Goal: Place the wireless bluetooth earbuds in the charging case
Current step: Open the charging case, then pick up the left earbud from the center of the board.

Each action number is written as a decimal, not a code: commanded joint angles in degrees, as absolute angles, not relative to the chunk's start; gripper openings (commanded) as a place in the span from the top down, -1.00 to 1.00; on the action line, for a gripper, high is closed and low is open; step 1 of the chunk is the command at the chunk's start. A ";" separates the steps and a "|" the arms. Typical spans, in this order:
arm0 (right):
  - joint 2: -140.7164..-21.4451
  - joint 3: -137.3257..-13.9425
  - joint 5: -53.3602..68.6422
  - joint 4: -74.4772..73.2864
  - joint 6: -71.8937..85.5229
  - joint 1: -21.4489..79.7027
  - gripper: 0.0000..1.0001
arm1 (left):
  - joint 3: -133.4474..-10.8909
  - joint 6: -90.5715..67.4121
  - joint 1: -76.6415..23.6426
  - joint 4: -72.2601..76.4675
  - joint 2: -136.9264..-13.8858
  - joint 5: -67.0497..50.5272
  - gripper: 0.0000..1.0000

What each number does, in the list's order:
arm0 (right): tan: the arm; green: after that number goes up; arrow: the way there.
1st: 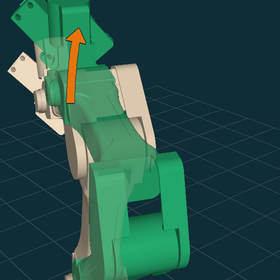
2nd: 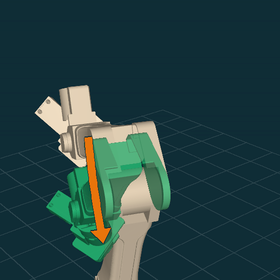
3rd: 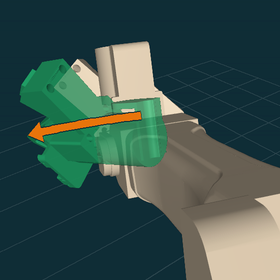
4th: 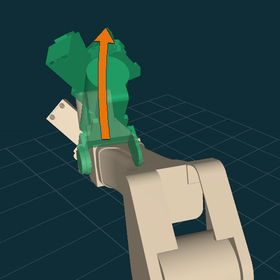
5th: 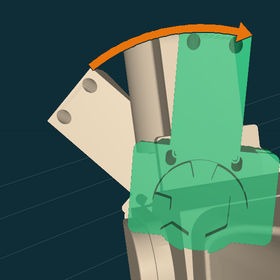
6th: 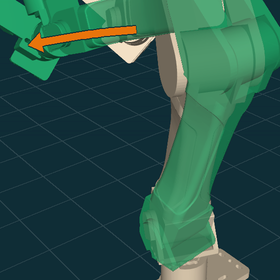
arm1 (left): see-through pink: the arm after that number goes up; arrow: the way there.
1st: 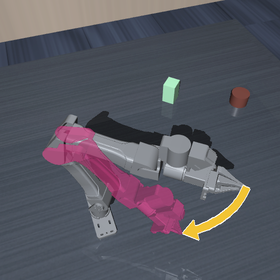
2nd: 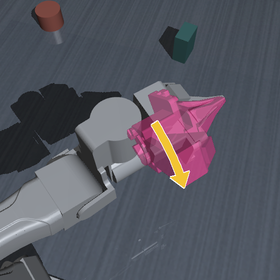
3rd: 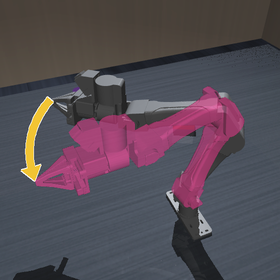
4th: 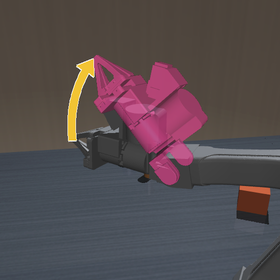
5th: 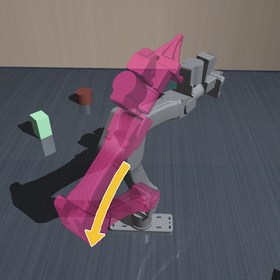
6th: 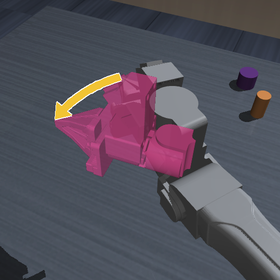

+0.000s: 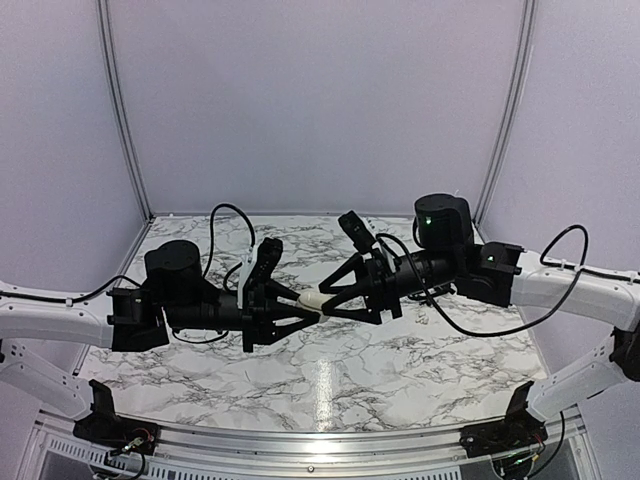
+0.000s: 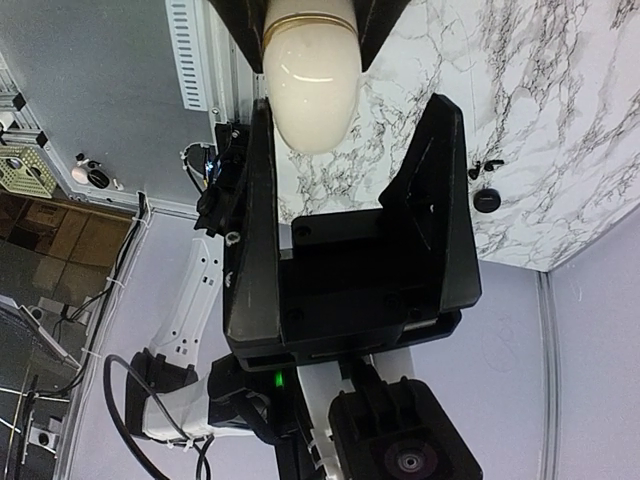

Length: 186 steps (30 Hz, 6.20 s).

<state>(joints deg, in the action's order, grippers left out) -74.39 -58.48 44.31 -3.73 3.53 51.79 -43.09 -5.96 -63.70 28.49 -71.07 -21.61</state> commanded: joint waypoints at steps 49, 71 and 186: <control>-73.89 -60.65 38.14 -6.26 1.57 53.78 -0.17 | -39.34 7.77 -66.21 27.93 -67.08 -21.62 1.00; -61.54 -49.04 33.56 -8.51 7.04 38.42 -0.18 | -34.85 14.43 -66.27 25.59 -63.18 -16.25 1.00; -61.46 -56.64 12.00 -22.07 -0.98 39.54 0.79 | -33.89 7.94 -62.14 26.66 -64.81 -15.34 1.00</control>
